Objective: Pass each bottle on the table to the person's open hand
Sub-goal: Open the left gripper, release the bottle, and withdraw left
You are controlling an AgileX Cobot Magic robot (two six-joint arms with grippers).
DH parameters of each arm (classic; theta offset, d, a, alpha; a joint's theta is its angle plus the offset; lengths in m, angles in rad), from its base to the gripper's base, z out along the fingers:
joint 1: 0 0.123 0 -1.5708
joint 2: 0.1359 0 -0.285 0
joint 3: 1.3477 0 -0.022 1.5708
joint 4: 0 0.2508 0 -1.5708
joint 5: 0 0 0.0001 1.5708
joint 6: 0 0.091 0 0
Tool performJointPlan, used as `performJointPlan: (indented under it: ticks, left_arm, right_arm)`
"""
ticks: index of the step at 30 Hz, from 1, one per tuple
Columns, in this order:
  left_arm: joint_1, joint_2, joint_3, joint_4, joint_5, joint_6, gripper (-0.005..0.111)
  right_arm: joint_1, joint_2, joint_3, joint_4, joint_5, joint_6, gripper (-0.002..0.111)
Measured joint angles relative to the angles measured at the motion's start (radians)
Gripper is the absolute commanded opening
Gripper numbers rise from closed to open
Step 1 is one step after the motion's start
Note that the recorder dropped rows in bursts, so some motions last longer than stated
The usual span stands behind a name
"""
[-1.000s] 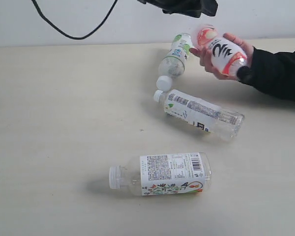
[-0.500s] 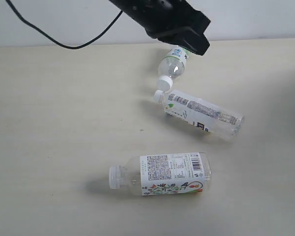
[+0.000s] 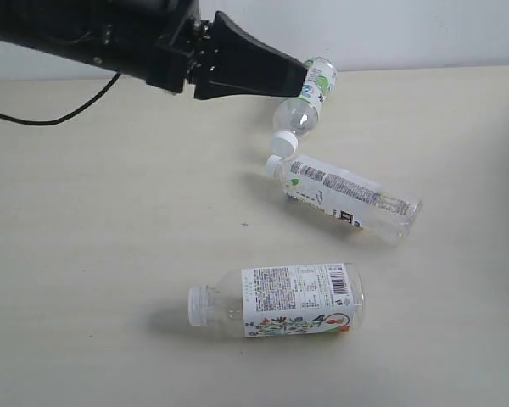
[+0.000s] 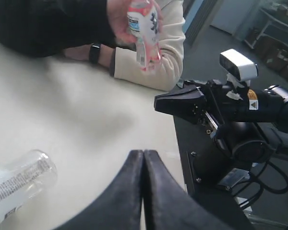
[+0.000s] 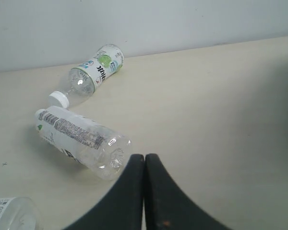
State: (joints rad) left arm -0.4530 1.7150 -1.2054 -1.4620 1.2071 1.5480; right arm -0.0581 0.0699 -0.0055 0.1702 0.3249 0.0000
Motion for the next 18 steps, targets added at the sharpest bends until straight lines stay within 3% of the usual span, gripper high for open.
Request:
performJointPlan:
  ticks: [6, 11, 18]
  left_arm:
    - [0.012, -0.017, 0.080, 0.022, 0.004, -0.018, 0.001]
    - [0.012, -0.017, 0.095, 0.056, 0.008, -0.113, 0.001]
    - [0.012, -0.010, 0.099, 0.023, 0.008, -0.091, 0.001]
  right_arm:
    - [0.000, 0.000, 0.000, 0.000, 0.000, 0.000, 0.000]
    - [0.000, 0.000, 0.000, 0.000, 0.000, 0.000, 0.000]
    - [0.000, 0.000, 0.000, 0.000, 0.000, 0.000, 0.000]
